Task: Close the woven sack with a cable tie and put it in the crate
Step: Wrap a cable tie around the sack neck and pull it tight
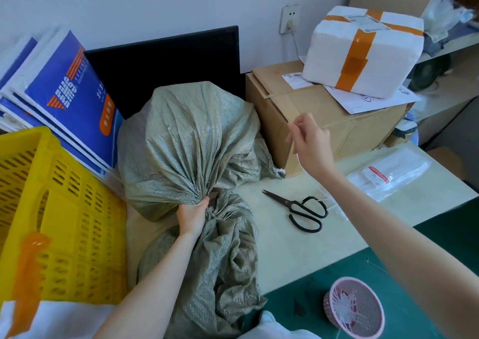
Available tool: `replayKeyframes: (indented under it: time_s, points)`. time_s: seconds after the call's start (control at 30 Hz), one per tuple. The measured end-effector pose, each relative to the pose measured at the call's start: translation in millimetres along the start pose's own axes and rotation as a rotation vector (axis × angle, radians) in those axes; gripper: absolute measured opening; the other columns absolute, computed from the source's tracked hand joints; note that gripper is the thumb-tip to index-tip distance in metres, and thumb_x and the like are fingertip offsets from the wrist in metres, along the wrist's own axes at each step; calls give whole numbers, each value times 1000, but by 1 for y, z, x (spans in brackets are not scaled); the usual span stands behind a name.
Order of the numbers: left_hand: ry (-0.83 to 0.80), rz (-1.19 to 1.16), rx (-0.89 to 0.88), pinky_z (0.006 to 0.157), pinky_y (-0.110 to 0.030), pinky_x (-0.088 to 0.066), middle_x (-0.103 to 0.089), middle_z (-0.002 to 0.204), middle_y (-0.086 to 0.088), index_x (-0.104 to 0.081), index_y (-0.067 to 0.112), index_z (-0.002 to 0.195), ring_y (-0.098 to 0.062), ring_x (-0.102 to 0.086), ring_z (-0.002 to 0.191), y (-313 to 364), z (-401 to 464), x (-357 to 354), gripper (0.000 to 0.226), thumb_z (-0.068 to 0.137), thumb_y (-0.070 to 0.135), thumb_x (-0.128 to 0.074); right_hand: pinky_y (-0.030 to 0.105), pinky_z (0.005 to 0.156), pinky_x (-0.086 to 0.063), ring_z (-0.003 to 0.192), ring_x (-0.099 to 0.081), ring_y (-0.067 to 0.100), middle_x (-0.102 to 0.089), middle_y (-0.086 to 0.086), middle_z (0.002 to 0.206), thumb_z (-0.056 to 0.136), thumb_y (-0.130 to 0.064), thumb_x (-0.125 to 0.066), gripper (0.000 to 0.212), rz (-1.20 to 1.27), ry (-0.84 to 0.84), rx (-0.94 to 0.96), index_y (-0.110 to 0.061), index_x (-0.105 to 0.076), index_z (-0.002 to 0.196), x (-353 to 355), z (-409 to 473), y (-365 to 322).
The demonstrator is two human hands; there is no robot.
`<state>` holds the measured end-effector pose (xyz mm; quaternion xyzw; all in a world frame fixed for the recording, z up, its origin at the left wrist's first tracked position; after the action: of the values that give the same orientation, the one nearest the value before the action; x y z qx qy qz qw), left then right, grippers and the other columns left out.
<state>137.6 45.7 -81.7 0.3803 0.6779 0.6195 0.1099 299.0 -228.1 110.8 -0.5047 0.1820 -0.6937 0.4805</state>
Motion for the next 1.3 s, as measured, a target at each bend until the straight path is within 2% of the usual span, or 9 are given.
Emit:
replayKeyframes:
  time_s: [0.2, 0.4, 0.57, 0.67, 0.73, 0.83, 0.9, 1.13, 1.3]
  points:
    - [-35, -18, -8, 100, -29, -40, -65, 119, -10, -64, 3, 116, -26, -58, 112, 1, 2, -1, 35, 82, 11, -70, 22, 50, -42, 41, -46, 14, -66, 7, 65, 97, -17, -47, 16, 271, 68, 34, -13, -46, 82, 14, 13, -55]
    - [-129, -101, 49, 100, -28, -39, -64, 116, -6, -62, 3, 118, -23, -58, 111, 1, 2, -5, 39, 80, 4, -72, 29, 51, -43, 42, -48, 20, -66, 10, 65, 98, -20, -46, 18, 525, 156, -50, -20, -44, 80, 14, 25, -61]
    - [-138, -156, 93, 88, -21, -36, -60, 104, -1, -64, 3, 112, -15, -54, 98, 4, -2, -2, 32, 81, 2, -70, 24, 44, -39, 42, -46, 17, -66, 9, 65, 99, -18, -45, 17, 771, 341, -228, -17, -45, 81, 11, 21, -35]
    - [-124, -156, 139, 83, -22, -37, -65, 86, 0, -67, 7, 81, -16, -57, 89, 3, -5, -1, 6, 81, 1, -69, 25, 46, -39, 41, -44, 14, -66, 4, 62, 99, -18, -44, 15, 918, 426, -394, -15, -43, 84, 0, 14, -11]
    - [-131, -139, 146, 76, -19, -40, -67, 65, 8, -67, 9, 63, -19, -61, 77, 1, -3, -3, 20, 81, 2, -68, 25, 48, -40, 42, -44, 13, -65, 3, 61, 100, -17, -42, 15, 993, 457, -448, -14, -41, 85, -5, 10, -2]
    - [-136, -109, 180, 50, -5, -40, -61, 45, 16, -68, 8, 61, -8, -55, 62, 1, -5, -4, 21, 83, 6, -66, 24, 49, -41, 44, -44, 13, -64, 4, 60, 101, -15, -39, 13, 1088, 480, -492, -12, -39, 88, -9, 7, 2]
    - [-134, -122, 204, 44, -3, -37, -60, 41, 17, -68, 6, 65, -7, -53, 61, 1, -7, -4, 18, 83, 8, -66, 23, 49, -41, 45, -44, 13, -63, 6, 61, 101, -14, -39, 12, 1152, 480, -508, -11, -39, 89, -11, 8, 1]
    - [-160, -106, 223, 53, -10, -40, -64, 61, 9, -66, 10, 59, -11, -56, 67, -1, -4, -9, 24, 83, 11, -67, 21, 50, -41, 43, -45, 11, -60, 10, 67, 101, -15, -38, 11, 1306, 474, -490, -9, -40, 92, -12, 23, -21]
    - [-159, -143, 264, 78, -24, -38, -67, 82, -4, -68, 10, 61, -17, -59, 76, -8, -2, -7, 20, 81, 12, -70, 22, 49, -40, 44, -42, 12, -62, 4, 62, 101, -19, -40, 11, 1174, 504, -499, -11, -40, 93, -15, 24, -9]
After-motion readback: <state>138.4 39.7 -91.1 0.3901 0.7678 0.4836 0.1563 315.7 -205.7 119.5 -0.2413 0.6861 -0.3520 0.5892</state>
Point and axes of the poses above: each hand's wrist, its own z-axis towards the middle knuckle, its own x-axis out of the back of the hand, y = z × x, the point moved 10 cm from there along z, towards the middle knuckle
